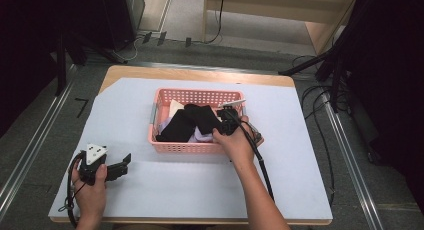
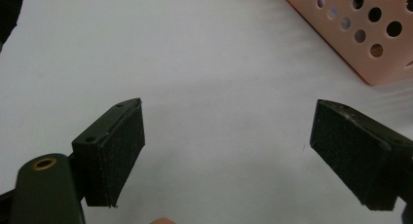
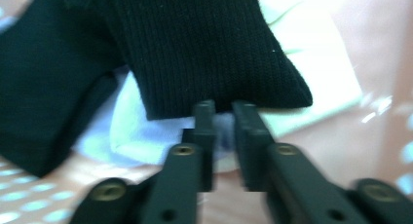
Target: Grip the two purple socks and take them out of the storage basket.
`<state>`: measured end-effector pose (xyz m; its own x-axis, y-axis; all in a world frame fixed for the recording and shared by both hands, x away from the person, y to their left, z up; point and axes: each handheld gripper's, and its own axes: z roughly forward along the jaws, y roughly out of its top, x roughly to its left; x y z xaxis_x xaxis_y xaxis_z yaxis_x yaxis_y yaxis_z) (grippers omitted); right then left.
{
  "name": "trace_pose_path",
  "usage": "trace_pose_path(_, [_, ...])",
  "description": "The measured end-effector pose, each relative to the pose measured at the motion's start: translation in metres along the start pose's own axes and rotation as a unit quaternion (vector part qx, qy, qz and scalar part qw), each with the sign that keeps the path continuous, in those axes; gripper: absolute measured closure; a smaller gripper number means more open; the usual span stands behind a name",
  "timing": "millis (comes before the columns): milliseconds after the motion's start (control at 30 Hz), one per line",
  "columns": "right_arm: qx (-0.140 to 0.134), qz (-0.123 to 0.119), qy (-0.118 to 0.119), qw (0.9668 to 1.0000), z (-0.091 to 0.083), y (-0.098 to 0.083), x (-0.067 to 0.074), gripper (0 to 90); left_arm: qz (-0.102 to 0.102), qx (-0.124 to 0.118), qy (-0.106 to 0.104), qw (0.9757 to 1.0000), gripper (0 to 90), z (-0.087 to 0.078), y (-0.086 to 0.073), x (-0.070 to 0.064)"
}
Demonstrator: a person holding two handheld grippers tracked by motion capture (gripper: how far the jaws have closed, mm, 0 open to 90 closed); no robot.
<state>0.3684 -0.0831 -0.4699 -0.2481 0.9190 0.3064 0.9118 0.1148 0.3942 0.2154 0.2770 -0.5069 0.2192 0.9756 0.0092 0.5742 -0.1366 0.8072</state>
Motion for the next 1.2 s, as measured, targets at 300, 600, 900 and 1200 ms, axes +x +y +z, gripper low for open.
trace_pose_path(300, [-0.065, -0.012, 0.05, 0.9966, -0.022, 0.0, -0.004, 90.0, 0.0, 0.0, 0.0, 1.0, 13.7, 0.0, 0.0, 0.0])
trace_pose_path(600, [-0.211, -0.051, 0.078, 0.973, -0.064, 0.0, 0.003, 90.0, -0.004, -0.001, 0.001, 1.0, 13.7, 0.0, 0.0, 0.0])
trace_pose_path(900, [-0.339, -0.106, 0.093, 0.93, -0.089, -0.006, 0.004, 90.0, -0.005, -0.002, 0.001, 1.0, 13.7, 0.001, 0.0, 0.0])
trace_pose_path(1200, [-0.397, -0.123, 0.104, 0.9037, -0.114, -0.009, 0.004, 90.0, -0.002, -0.001, 0.001, 1.0, 13.7, 0.0, 0.0, 0.0])
